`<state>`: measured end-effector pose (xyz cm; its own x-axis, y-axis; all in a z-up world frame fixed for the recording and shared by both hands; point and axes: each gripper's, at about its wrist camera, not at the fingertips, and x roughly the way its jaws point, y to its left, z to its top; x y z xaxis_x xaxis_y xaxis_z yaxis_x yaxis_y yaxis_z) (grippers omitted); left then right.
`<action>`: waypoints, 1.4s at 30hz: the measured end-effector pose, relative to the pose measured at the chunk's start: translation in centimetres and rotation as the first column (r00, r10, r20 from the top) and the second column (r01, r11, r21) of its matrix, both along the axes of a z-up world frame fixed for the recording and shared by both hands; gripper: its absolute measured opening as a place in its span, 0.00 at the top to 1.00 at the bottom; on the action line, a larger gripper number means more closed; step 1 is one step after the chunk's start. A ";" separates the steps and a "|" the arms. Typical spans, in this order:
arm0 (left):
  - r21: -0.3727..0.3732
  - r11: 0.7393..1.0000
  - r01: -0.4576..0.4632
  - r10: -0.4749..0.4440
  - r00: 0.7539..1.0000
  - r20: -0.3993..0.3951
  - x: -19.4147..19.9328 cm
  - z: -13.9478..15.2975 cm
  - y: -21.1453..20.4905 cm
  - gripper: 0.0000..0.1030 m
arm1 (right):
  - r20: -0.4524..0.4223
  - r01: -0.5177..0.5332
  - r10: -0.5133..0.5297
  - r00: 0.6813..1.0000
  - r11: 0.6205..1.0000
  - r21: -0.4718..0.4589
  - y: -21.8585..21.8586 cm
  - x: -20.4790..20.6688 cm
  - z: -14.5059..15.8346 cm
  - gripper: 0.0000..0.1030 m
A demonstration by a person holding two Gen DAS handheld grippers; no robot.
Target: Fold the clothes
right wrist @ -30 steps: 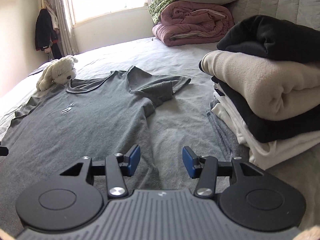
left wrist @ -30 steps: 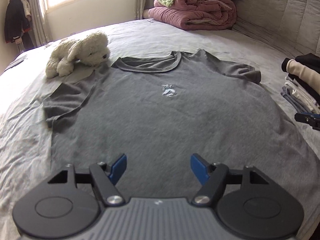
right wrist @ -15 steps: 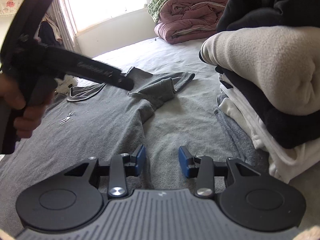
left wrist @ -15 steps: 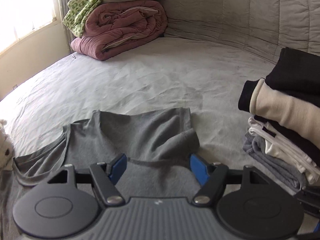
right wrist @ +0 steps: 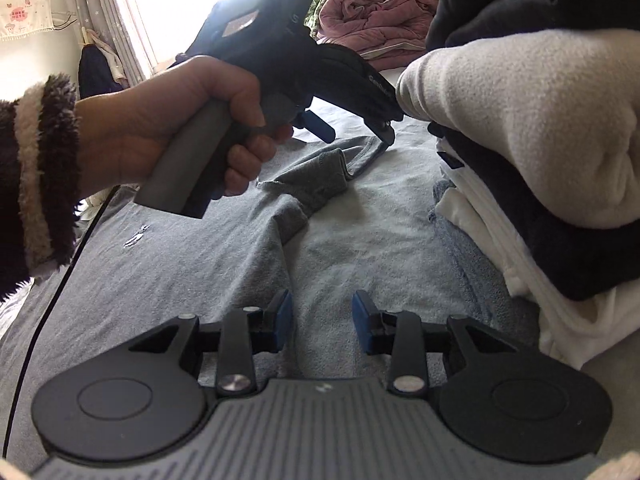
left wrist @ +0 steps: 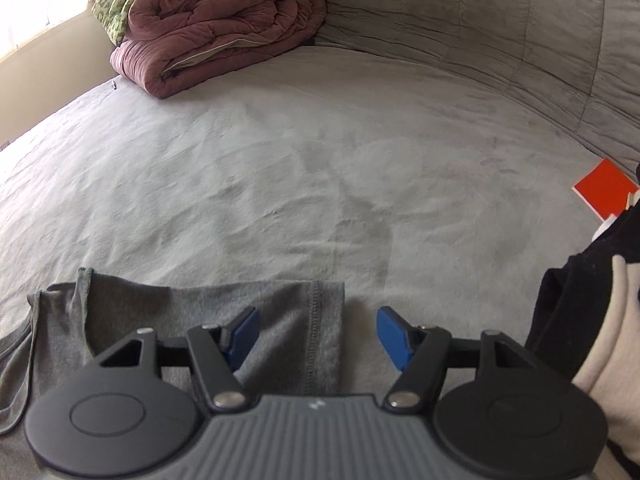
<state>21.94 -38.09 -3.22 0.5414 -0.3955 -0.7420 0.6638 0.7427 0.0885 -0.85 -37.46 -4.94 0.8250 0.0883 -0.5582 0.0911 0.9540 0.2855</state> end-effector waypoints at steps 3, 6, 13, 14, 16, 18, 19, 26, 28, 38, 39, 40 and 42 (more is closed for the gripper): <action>0.009 1.000 -0.021 0.021 1.000 0.018 0.4 -1.0 0.0 0.68 | 0.002 -0.004 0.004 1.000 1.000 0.000 -0.1 -0.2 0.1 0.66; -0.041 0.998 -0.045 0.046 0.999 0.025 0.5 -0.7 0.3 0.98 | 0.006 0.000 0.000 1.000 1.000 0.024 -0.6 -0.5 0.4 0.68; -0.215 0.971 -0.104 0.132 0.984 0.121 0.5 3.7 1.9 0.98 | -0.004 0.030 -0.030 1.000 0.995 0.097 -2.0 -0.7 0.6 0.68; -0.234 0.966 -0.109 0.142 0.981 0.130 0.6 4.3 2.2 0.98 | -0.007 0.030 -0.030 1.000 0.994 0.103 -2.0 -0.7 0.6 0.68; -0.274 0.954 -0.120 0.162 0.977 0.137 0.8 5.4 2.9 0.99 | -0.005 0.026 -0.026 1.000 0.994 0.108 -2.0 -0.7 0.7 0.68; -0.312 0.941 -0.134 0.182 0.975 0.130 1.1 6.4 3.7 0.99 | -0.004 0.021 -0.020 1.000 0.993 0.119 -2.0 -0.7 0.8 0.68; -0.332 0.933 -0.140 0.191 0.973 0.126 1.2 6.8 4.1 0.99 | -0.005 0.018 -0.018 1.000 0.992 0.129 -2.1 -0.7 0.8 0.68; -0.405 0.894 -0.192 0.245 0.966 0.082 2.4 7.4 5.7 0.99 | -0.021 0.018 -0.016 1.000 0.994 0.109 -1.9 -1.2 0.6 0.67; -0.420 0.884 -0.205 0.253 0.965 0.062 2.5 7.2 5.9 0.99 | -0.018 0.014 -0.013 1.000 0.996 0.088 -1.6 -1.5 0.7 0.67; -0.440 0.872 -0.213 0.254 0.966 0.036 2.3 7.6 6.0 0.99 | 0.017 -0.029 0.024 1.000 0.936 0.352 -3.5 1.7 -0.6 0.65; -0.439 0.873 -0.213 0.254 0.967 0.036 2.3 7.7 6.0 0.99 | 0.017 -0.028 0.023 1.000 0.926 0.376 -3.7 1.9 -0.8 0.65; -0.438 0.873 -0.214 0.255 0.966 0.036 2.3 7.8 5.9 0.99 | 0.019 -0.029 0.023 1.000 0.917 0.399 -3.9 1.9 -1.0 0.65; -0.436 0.874 -0.213 0.255 0.966 0.038 2.4 7.9 5.8 0.99 | 0.023 -0.035 0.028 0.999 0.903 0.428 -4.1 2.0 -1.1 0.74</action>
